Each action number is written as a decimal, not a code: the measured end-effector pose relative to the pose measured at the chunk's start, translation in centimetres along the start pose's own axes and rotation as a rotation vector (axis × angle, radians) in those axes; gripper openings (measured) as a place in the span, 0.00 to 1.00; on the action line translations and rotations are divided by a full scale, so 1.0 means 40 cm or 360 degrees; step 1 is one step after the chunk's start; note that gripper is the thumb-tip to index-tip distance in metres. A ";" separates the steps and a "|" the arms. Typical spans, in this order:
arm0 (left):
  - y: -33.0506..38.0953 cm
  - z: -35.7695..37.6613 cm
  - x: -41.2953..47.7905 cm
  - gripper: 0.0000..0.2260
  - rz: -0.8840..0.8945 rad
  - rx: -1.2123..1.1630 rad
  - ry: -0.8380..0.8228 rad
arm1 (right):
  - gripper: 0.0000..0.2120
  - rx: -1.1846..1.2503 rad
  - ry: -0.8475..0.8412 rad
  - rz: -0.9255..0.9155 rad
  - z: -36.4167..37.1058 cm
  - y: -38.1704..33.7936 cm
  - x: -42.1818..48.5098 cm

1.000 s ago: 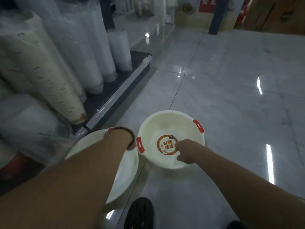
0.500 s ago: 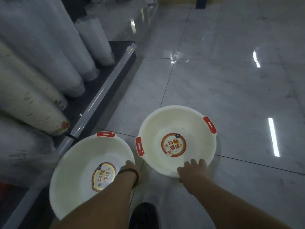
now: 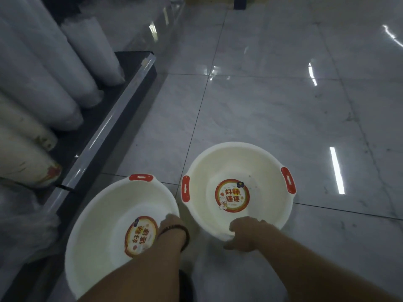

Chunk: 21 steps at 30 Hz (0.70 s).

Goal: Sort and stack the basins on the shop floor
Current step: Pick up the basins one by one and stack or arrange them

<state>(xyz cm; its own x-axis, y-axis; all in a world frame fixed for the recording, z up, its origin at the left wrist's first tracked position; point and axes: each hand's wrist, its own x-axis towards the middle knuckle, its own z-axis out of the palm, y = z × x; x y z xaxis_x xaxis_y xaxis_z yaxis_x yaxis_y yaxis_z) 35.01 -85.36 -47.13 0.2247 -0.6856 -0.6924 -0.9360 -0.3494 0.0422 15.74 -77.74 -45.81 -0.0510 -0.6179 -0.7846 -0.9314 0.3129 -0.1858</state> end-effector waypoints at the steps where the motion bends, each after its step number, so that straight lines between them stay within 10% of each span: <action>1: 0.004 -0.018 -0.004 0.17 -0.0003 -0.0087 0.0103 | 0.34 0.0068 -0.0014 -0.0002 -0.022 0.007 0.009; 7: -0.027 -0.158 -0.067 0.15 0.0007 -0.0055 0.0611 | 0.25 0.0279 0.0283 -0.0025 -0.149 0.012 0.001; 14: 0.115 -0.225 -0.303 0.08 0.0870 0.0311 0.0788 | 0.31 0.1992 0.0635 -0.0131 -0.302 -0.011 -0.127; 21: 0.155 -0.183 -0.419 0.16 0.1587 0.0845 0.1006 | 0.24 0.2482 0.1293 0.0085 -0.400 0.090 -0.254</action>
<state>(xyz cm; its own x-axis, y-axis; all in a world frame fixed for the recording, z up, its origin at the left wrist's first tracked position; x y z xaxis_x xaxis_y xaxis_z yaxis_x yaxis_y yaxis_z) 27.43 -80.70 -29.99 -0.6762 -0.7340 -0.0629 -0.7324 0.6790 -0.0501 7.16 -81.86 -29.04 -0.6703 -0.6036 -0.4317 0.2352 0.3789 -0.8950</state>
